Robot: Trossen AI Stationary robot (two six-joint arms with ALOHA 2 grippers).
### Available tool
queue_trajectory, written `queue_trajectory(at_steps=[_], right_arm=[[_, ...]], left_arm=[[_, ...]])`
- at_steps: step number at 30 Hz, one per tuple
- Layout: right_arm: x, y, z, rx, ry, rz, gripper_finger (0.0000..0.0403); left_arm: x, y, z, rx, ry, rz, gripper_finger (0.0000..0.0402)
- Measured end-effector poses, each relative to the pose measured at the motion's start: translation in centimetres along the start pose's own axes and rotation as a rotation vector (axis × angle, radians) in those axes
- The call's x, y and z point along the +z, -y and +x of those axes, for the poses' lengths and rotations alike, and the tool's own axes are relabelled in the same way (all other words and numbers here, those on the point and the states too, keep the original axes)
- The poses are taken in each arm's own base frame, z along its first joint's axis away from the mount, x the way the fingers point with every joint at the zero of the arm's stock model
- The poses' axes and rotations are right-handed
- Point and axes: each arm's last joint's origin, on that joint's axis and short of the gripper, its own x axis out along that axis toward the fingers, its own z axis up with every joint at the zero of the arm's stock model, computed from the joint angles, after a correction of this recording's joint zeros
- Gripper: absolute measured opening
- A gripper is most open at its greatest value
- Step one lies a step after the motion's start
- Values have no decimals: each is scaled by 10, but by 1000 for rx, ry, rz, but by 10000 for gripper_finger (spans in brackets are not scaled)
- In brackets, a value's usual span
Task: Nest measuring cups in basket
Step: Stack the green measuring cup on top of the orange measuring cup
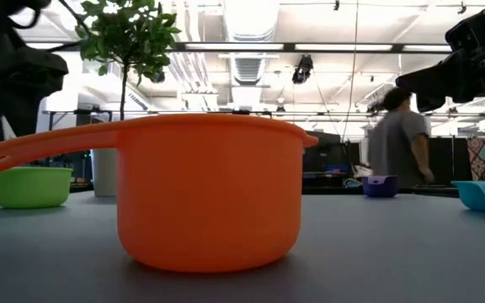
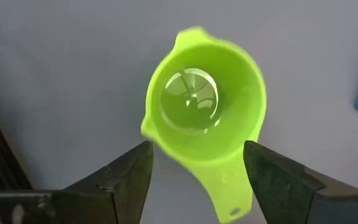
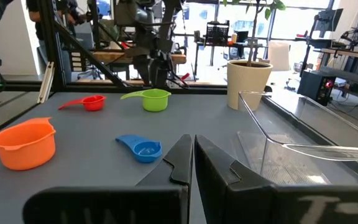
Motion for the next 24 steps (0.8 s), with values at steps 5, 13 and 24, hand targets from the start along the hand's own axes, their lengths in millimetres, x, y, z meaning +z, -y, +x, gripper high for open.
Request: queue_trajectory(at_steps=[5, 13, 24], right_arm=[[0, 0, 0, 0, 0, 0, 9], [0, 0, 0, 0, 0, 0, 9], [0, 0, 0, 0, -1, 0, 9]], left_arm=[[-12, 1, 7, 48, -3, -93, 232], [-17, 7, 19, 107, 48, -124, 217], [-18, 7, 27, 155, 64, -111, 147]])
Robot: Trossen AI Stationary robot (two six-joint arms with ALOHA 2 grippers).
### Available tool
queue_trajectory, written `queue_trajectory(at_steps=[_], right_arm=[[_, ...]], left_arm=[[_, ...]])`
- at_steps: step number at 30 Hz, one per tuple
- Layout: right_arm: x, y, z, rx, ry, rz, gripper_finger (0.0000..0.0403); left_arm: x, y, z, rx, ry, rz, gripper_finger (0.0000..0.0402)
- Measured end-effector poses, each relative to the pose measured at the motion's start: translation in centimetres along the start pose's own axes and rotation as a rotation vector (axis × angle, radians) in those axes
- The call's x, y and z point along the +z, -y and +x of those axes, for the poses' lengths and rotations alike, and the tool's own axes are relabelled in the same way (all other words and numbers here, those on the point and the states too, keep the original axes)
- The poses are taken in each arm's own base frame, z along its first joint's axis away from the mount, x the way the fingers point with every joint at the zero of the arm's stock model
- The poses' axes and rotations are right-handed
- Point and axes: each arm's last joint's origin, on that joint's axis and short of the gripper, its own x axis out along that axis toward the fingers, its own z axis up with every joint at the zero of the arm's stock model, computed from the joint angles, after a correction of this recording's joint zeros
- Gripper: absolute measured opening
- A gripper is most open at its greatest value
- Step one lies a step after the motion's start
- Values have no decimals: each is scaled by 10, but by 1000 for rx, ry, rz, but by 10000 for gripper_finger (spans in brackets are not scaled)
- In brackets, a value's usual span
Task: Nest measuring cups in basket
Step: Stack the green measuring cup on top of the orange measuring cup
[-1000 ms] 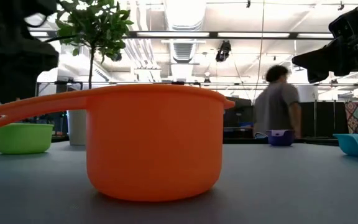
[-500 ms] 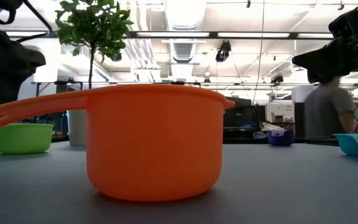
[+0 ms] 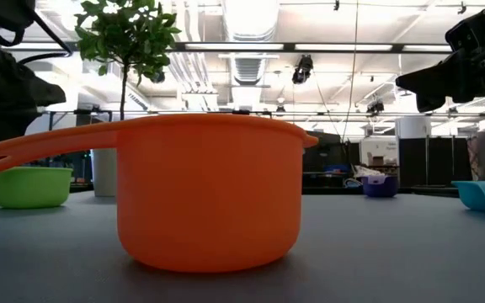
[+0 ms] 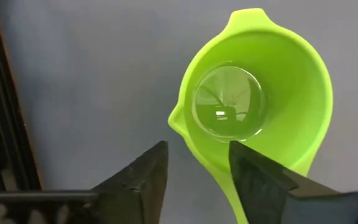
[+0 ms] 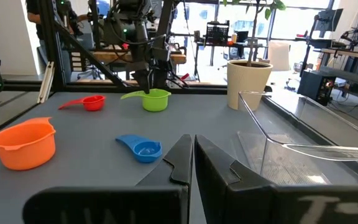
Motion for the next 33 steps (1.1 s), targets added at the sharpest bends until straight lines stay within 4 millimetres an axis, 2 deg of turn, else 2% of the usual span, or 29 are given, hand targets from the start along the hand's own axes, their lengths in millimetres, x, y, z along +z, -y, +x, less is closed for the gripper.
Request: queue_trajectory(at_steps=[5, 10, 16, 24, 29, 33], right_arm=[[0, 0, 0, 0, 0, 0, 9], [0, 0, 0, 0, 0, 0, 9], [0, 0, 0, 0, -1, 0, 9], [0, 0, 0, -1, 0, 0, 9], [0, 0, 0, -1, -1, 0, 9], [0, 0, 0, 0, -1, 0, 9]], left_arm=[[0, 0, 2, 1, 0, 42, 89], [0, 0, 3, -7, 11, 88, 11], [3, 8, -14, -80, 26, 158, 2], [10, 29, -61, -223, 95, 283, 1], [10, 55, -93, -336, 128, 396, 1], [3, 83, -107, -352, 119, 496, 0]])
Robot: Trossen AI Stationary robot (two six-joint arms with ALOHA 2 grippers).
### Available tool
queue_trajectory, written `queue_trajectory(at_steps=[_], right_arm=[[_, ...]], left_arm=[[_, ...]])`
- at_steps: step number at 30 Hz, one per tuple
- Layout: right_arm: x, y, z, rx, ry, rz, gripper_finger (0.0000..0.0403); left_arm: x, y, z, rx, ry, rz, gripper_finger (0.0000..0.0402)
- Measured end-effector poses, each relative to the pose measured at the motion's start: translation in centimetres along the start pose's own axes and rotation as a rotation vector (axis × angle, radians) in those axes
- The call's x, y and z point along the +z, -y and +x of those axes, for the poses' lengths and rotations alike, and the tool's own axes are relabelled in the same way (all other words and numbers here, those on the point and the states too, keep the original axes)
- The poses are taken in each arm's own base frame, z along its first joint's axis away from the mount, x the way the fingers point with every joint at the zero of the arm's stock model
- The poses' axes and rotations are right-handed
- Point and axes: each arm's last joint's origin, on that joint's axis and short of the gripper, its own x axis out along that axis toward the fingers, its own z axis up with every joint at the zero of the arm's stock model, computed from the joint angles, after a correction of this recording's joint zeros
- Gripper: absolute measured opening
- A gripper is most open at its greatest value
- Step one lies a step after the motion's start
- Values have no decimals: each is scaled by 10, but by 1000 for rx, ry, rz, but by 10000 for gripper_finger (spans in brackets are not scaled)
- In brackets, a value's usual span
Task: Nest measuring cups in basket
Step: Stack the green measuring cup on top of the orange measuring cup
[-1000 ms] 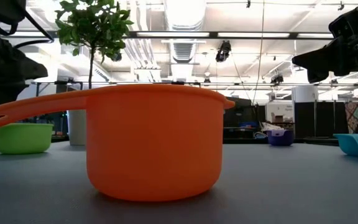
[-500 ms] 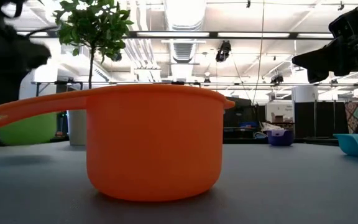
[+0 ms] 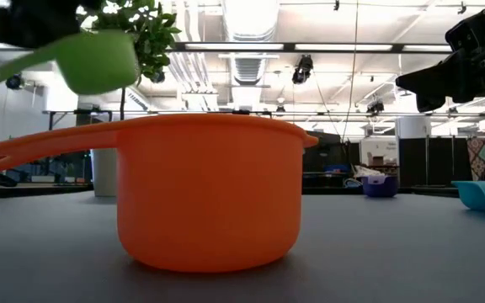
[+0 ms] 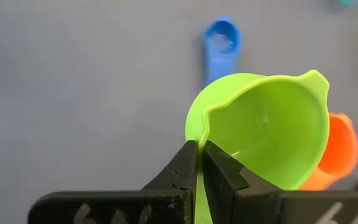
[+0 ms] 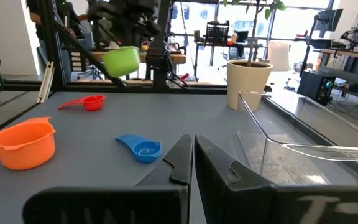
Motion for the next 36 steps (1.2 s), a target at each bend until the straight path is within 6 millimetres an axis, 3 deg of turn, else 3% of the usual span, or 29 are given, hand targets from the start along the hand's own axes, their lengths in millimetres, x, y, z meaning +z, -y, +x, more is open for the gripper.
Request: queue_trajectory(at_steps=[8, 16, 27, 36], right_arm=[[0, 0, 0, 0, 0, 0, 9], [0, 0, 0, 0, 0, 0, 9], [0, 0, 0, 0, 0, 0, 9], [0, 0, 0, 0, 1, 0, 9]], left_arm=[[11, 70, 16, -38, -102, 209, 0], [17, 119, 39, -88, -144, 326, 0], [7, 147, 75, -218, -205, 312, 0], [-2, 150, 100, -167, -243, 293, 0]])
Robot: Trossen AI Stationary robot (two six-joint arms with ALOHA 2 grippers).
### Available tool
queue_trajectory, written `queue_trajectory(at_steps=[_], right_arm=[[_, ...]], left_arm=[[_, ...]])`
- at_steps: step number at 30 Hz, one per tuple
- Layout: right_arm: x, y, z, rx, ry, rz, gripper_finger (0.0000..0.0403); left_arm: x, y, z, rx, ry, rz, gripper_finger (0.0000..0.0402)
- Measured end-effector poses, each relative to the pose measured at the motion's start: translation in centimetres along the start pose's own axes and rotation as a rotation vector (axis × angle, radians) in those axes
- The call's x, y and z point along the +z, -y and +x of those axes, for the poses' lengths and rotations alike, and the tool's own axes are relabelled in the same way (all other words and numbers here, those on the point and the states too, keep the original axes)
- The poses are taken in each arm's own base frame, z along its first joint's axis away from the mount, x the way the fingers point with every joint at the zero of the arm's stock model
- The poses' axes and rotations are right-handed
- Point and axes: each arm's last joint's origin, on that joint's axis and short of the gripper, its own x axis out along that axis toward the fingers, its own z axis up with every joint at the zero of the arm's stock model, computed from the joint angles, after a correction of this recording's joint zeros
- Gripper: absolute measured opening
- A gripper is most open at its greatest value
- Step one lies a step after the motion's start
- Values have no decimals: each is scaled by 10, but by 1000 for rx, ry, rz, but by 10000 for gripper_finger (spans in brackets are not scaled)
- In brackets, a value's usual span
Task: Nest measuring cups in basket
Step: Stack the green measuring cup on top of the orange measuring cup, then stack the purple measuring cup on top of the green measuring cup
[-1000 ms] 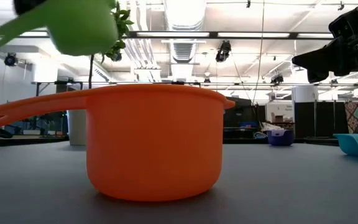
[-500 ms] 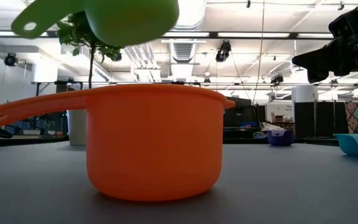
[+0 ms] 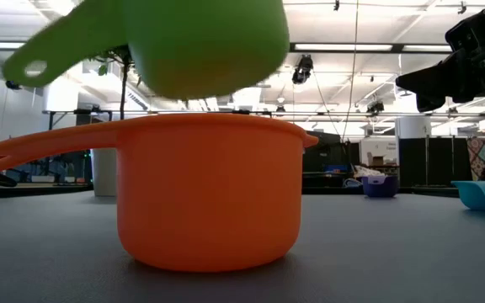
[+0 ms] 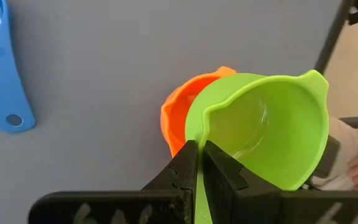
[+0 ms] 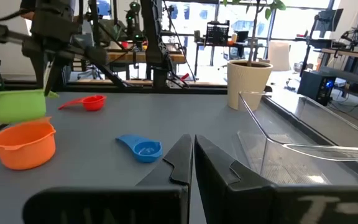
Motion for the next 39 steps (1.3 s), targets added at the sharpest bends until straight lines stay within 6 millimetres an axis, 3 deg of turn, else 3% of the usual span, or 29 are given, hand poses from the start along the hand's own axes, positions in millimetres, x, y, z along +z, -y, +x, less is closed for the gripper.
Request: queue_trajectory(at_steps=[6, 24, 32, 39], right_arm=[[0, 0, 0, 1, 0, 0, 9], [0, 0, 0, 1, 1, 0, 9], [0, 0, 0, 1, 1, 0, 9], [0, 0, 0, 2, 2, 0, 9]], left_arm=[[-1, -1, 16, 20, -29, -1, 0], [1, -16, 27, 86, -19, -31, 3], [1, -16, 27, 84, -18, -31, 44], [1, -15, 27, 79, -26, -22, 115]])
